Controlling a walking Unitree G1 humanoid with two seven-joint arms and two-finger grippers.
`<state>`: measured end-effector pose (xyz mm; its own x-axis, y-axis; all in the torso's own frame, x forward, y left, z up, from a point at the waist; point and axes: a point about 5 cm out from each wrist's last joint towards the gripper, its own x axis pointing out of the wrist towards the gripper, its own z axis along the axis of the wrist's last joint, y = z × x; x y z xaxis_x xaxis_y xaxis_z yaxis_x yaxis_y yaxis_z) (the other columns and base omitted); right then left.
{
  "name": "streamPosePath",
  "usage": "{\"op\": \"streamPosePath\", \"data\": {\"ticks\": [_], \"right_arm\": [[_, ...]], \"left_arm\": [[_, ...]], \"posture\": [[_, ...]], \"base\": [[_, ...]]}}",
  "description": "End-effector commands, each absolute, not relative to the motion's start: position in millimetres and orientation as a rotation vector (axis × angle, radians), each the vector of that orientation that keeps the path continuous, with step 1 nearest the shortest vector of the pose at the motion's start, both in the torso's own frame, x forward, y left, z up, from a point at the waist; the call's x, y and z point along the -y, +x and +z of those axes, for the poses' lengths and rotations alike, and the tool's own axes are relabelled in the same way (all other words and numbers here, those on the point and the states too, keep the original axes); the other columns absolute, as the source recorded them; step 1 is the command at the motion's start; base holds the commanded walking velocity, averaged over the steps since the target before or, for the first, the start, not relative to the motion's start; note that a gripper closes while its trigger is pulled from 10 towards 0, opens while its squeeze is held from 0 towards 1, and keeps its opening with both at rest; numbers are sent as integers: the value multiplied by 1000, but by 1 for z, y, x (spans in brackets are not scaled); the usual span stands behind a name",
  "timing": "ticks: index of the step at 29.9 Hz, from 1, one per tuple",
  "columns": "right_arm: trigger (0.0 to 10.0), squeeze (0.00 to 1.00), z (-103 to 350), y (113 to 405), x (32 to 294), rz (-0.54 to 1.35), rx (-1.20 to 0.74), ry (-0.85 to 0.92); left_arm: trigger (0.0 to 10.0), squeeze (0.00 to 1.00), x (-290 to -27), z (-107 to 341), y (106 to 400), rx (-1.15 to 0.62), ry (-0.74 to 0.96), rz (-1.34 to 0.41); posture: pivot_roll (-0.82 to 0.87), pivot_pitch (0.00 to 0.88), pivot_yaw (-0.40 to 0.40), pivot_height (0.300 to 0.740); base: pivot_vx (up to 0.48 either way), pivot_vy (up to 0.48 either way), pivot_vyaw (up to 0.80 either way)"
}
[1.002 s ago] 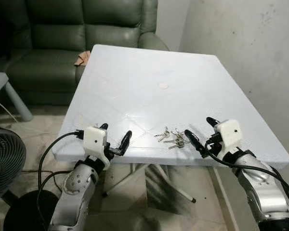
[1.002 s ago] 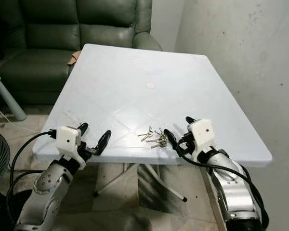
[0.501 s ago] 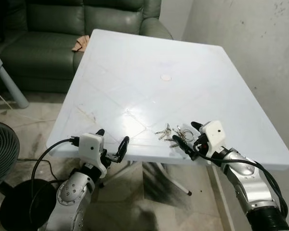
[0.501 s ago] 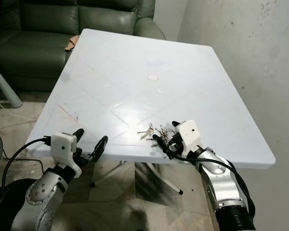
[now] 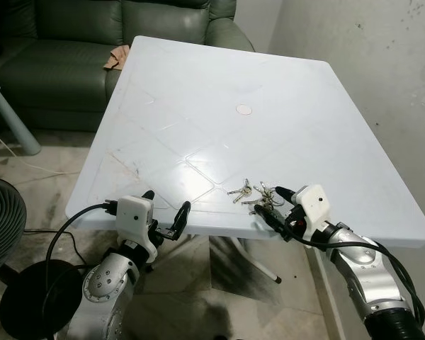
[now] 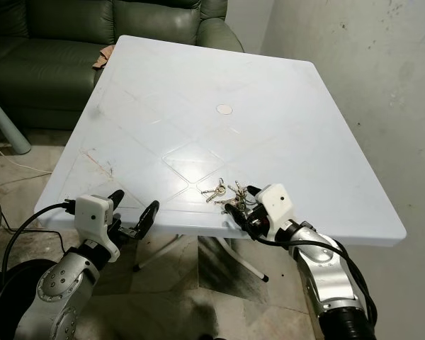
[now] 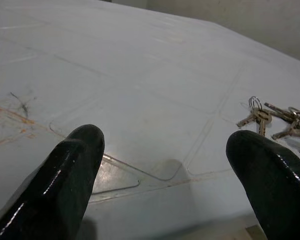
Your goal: Hang keys on a hook
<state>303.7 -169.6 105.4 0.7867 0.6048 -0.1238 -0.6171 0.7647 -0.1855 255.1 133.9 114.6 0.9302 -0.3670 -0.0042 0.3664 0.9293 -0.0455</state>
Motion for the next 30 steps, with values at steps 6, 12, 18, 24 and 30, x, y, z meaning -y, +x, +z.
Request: {"op": "streamPosePath", "data": {"ticks": [6, 12, 18, 24, 30], "right_arm": [[0, 0, 100, 303, 166, 654, -74, -210], [0, 0, 97, 306, 167, 611, -96, -219], [2118, 0, 95, 308, 171, 565, -105, -254], [941, 0, 95, 310, 174, 539, -102, -261], [4392, 0, 97, 310, 176, 537, -95, -251]], "left_arm": [[10000, 0, -132, 119, 253, -5, -41, -379], [10000, 0, -133, 120, 252, -9, -40, -375], [10000, 0, -133, 120, 252, -11, -43, -375], [10000, 0, -133, 120, 252, -12, -42, -377], [10000, 0, -132, 121, 253, -10, -42, -380]], "posture": [[79, 167, -116, 740], [86, 178, -117, 740], [86, 179, -115, 740], [85, 179, -113, 740], [81, 178, -111, 740]], "base": [[0, 0, 0], [0, 0, 0], [0, 0, 0], [0, 0, 0], [0, 0, 0]]}}
